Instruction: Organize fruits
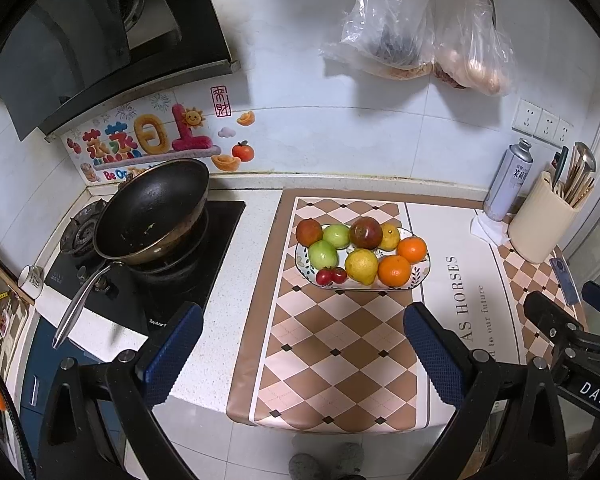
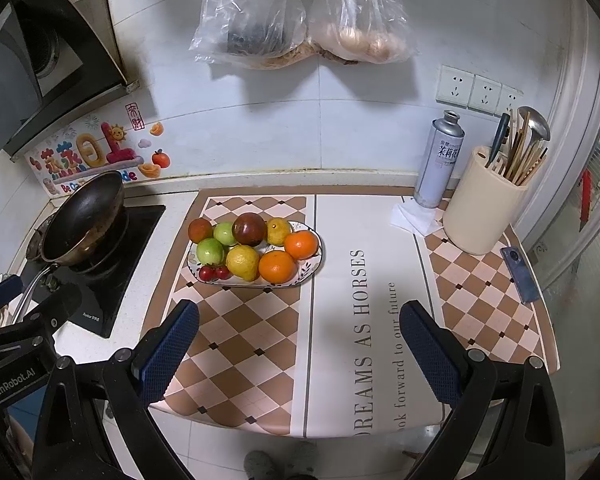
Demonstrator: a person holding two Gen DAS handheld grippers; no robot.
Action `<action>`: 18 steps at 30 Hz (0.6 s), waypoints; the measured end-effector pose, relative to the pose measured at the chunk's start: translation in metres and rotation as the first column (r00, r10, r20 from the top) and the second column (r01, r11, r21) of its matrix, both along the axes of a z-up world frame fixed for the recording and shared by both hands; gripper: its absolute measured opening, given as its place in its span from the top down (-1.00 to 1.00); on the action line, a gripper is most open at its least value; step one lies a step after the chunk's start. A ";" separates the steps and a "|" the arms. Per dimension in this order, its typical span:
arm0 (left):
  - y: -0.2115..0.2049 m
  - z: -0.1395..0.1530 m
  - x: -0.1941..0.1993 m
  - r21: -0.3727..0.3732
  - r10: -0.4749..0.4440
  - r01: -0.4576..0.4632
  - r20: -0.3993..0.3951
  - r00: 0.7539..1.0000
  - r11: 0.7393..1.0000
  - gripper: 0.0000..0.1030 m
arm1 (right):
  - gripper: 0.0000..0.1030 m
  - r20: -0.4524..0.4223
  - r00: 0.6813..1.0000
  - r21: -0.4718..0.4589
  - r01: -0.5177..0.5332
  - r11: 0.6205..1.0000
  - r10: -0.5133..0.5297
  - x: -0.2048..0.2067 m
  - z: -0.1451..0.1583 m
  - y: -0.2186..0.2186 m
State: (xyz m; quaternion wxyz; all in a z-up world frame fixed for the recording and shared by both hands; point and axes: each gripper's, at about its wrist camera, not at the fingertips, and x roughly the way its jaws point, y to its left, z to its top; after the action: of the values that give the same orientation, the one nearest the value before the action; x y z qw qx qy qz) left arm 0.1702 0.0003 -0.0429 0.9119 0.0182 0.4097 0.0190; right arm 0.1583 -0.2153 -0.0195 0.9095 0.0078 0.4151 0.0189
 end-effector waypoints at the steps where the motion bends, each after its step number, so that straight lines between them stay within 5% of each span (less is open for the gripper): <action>1: 0.000 0.000 0.000 0.000 0.000 0.000 0.000 1.000 1.000 -0.99 | -0.98 -0.001 1.000 0.001 0.000 1.000 0.000 0.000 0.000 0.000; 18: 0.001 -0.001 -0.002 0.000 0.000 0.000 0.003 1.000 1.000 -0.99 | -0.98 -0.003 1.000 0.000 -0.001 1.000 0.001 -0.003 -0.002 0.001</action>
State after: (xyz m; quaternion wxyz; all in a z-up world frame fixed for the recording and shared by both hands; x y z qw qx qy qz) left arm 0.1677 0.0009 -0.0441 0.9125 0.0183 0.4082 0.0189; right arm 0.1558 -0.2143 -0.0212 0.9088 0.0075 0.4166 0.0194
